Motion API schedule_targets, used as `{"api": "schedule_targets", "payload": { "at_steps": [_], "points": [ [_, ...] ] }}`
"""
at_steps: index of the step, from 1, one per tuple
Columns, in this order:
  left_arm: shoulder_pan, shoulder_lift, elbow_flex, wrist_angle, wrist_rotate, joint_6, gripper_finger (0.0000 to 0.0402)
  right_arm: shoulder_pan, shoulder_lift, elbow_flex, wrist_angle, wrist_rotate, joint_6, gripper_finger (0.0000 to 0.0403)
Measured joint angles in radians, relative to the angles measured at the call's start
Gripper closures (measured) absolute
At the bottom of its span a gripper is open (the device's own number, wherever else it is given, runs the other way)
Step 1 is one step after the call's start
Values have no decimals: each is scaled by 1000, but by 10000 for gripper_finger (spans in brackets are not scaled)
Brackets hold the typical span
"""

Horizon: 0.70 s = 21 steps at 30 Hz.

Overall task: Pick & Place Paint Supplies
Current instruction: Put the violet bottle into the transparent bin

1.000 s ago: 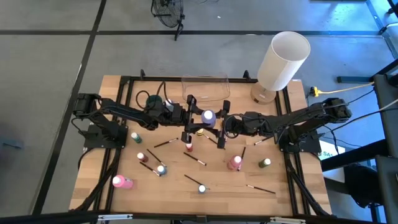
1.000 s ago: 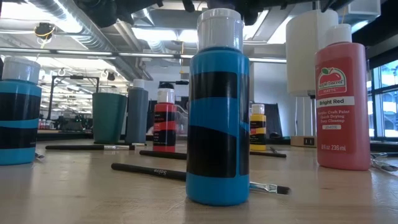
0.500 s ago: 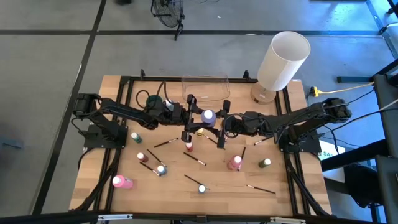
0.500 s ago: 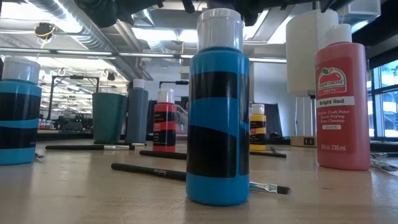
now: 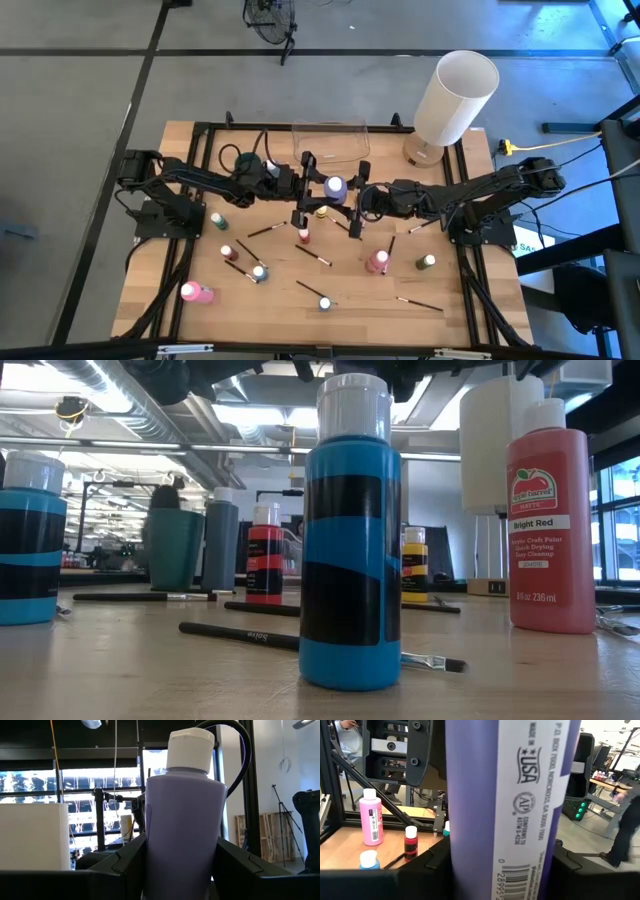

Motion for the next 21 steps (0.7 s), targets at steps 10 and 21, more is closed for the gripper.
{"api": "schedule_targets", "payload": {
  "at_steps": [10,21],
  "points": [
    [0,0,0,-2,8,6,210,0,0,0,0,-1,-2,204],
    [2,-5,0,-15,21,7,138,1,2,0,-3,-14,-2,204]
  ]
}}
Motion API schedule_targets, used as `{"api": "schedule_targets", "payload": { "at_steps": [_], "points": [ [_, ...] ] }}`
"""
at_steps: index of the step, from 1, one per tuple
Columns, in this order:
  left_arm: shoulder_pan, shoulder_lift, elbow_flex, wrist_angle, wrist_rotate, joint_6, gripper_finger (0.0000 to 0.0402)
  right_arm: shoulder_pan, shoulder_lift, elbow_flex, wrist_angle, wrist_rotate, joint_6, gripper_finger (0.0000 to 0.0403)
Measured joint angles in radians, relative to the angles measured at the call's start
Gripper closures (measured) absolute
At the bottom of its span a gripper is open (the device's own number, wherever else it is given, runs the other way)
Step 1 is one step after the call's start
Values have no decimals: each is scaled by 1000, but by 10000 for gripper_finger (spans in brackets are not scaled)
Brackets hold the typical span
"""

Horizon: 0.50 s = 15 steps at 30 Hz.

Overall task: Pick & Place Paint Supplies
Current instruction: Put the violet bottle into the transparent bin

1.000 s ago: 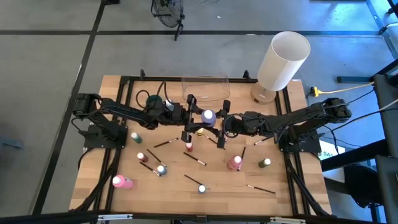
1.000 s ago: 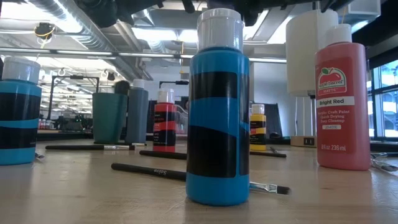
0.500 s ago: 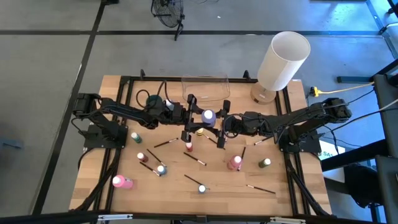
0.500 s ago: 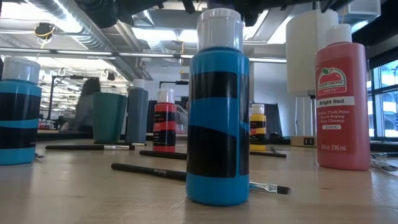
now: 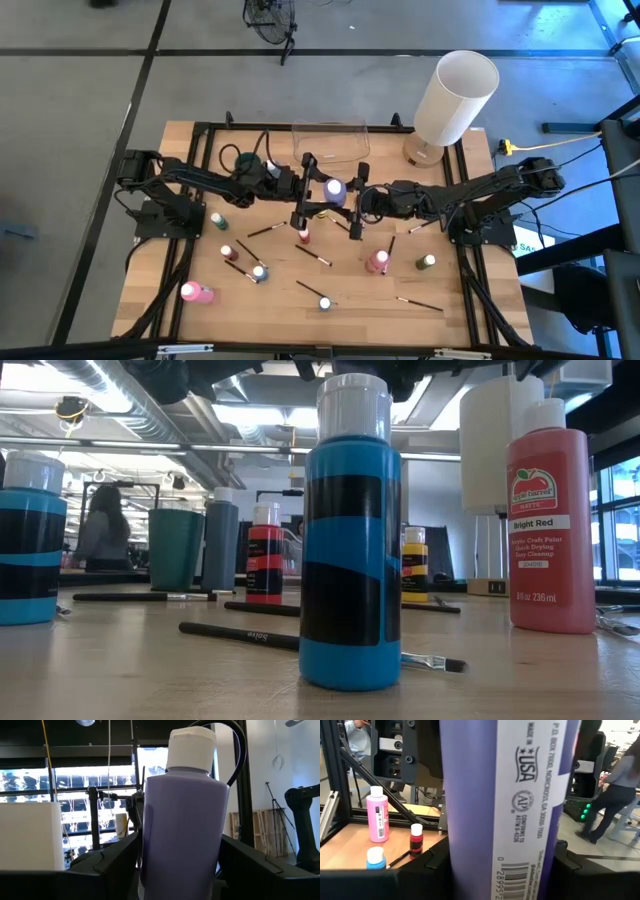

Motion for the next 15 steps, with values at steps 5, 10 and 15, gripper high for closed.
{"api": "schedule_targets", "payload": {
  "at_steps": [5,10,15],
  "points": [
    [0,-28,0,-49,1,15,126,0,0,0,1,15,0,205],
    [-17,-74,0,-150,-24,114,127,0,0,0,-6,38,-5,205],
    [-24,-134,0,-240,-53,160,125,0,0,0,-7,43,-20,205]
  ]
}}
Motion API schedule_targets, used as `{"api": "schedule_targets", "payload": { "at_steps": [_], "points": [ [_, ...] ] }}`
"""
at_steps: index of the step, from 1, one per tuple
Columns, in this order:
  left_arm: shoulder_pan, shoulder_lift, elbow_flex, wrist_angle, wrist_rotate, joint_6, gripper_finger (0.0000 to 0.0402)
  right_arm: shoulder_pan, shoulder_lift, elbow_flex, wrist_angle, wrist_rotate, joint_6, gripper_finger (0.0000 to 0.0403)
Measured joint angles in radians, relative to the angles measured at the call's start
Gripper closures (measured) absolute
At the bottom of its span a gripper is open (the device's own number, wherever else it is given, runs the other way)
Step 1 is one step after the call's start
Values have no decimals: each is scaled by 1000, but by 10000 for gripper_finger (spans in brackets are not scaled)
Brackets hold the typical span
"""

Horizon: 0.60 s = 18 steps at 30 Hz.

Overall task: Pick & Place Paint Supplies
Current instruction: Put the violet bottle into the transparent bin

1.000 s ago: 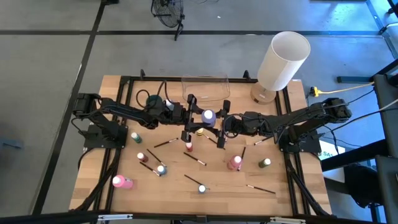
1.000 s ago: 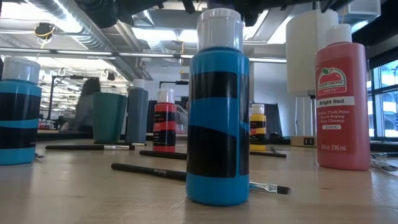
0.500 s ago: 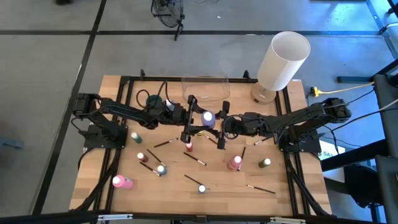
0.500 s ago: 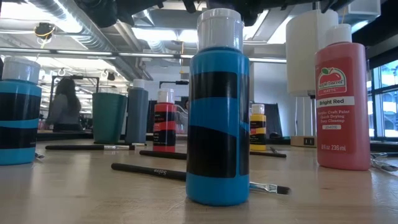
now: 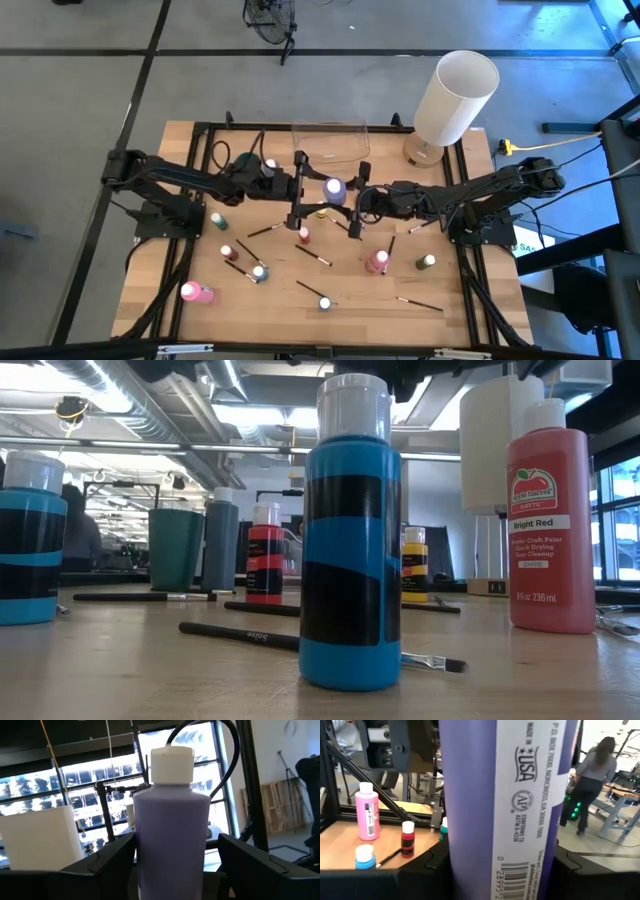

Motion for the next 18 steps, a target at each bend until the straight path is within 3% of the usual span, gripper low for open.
{"api": "schedule_targets", "payload": {
  "at_steps": [8,18],
  "points": [
    [0,-69,3,-61,26,0,126,-1,0,0,-2,2,2,205],
    [1,-80,101,-191,51,-2,128,-1,-1,0,-1,2,6,205]
  ]
}}
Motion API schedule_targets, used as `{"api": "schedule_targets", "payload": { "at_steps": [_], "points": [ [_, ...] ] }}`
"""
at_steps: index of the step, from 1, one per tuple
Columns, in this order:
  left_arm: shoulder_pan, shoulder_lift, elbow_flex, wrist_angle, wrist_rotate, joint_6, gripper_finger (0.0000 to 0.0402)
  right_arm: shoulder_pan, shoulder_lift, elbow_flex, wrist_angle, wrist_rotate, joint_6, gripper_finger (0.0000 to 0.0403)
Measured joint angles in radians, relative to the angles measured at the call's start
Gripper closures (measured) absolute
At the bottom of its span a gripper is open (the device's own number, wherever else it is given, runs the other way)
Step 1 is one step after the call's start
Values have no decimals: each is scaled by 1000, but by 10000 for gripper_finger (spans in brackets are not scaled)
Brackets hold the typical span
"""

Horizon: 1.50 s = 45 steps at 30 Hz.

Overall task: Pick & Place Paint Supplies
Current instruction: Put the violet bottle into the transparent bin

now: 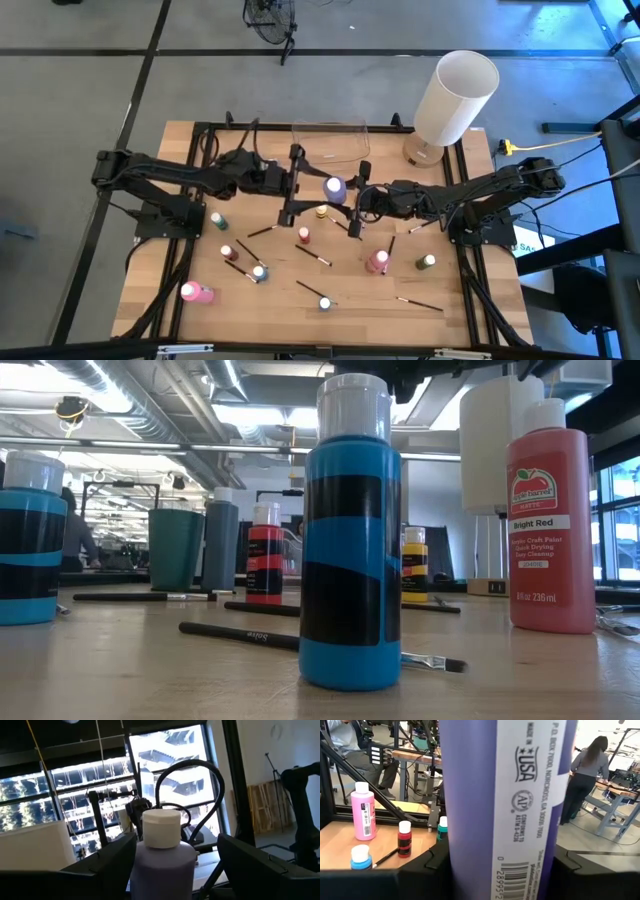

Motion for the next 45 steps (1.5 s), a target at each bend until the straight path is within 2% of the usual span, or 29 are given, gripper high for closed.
{"api": "schedule_targets", "payload": {
  "at_steps": [14,20,23,45],
  "points": [
    [0,13,16,30,-31,37,130,0,-1,0,0,0,3,205],
    [0,13,124,-241,-34,41,130,0,-1,0,-7,0,3,205],
    [0,13,166,-305,-55,91,130,0,-1,0,-7,-1,3,205],
    [5,50,194,-300,-52,104,130,0,-1,0,-19,0,0,205]
  ]
}}
